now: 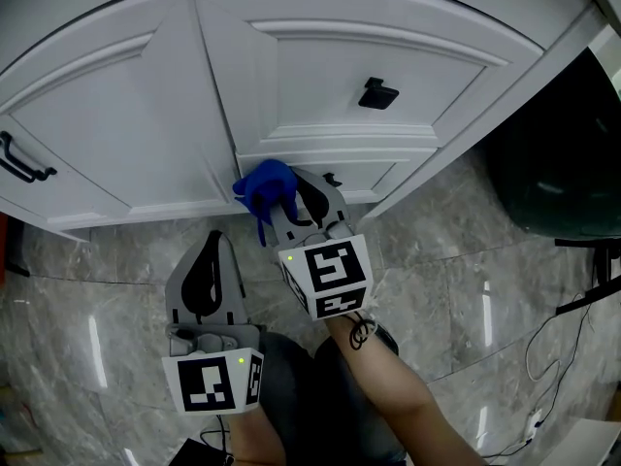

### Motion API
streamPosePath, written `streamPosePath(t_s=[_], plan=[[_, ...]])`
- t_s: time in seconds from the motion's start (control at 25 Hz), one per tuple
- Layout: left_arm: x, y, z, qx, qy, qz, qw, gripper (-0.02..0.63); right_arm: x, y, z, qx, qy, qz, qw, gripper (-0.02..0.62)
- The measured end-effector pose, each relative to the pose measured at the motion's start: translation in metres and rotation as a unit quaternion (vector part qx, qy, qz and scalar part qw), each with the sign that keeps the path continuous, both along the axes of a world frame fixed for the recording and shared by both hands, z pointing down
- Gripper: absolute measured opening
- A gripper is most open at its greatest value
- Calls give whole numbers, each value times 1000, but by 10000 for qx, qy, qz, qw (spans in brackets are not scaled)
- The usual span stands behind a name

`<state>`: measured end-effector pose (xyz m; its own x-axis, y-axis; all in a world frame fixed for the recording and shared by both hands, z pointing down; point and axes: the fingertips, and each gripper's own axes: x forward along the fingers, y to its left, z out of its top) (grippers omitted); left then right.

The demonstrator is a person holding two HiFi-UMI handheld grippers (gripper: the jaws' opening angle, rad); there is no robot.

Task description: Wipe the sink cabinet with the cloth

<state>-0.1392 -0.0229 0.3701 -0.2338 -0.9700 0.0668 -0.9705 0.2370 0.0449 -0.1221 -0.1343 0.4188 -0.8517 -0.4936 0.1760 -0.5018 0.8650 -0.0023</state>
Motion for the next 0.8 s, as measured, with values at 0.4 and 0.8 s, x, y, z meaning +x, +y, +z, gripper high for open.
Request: streamPosePath(t_s=[0.4, 0.8], plan=[[19, -2, 5, 47, -35, 464, 9989, 0, 8, -7, 9, 539, -26, -207, 9983, 114], [53, -1, 7, 521, -88, 1404, 9887, 0, 9, -4, 8, 1007, -200, -374, 9940, 114]])
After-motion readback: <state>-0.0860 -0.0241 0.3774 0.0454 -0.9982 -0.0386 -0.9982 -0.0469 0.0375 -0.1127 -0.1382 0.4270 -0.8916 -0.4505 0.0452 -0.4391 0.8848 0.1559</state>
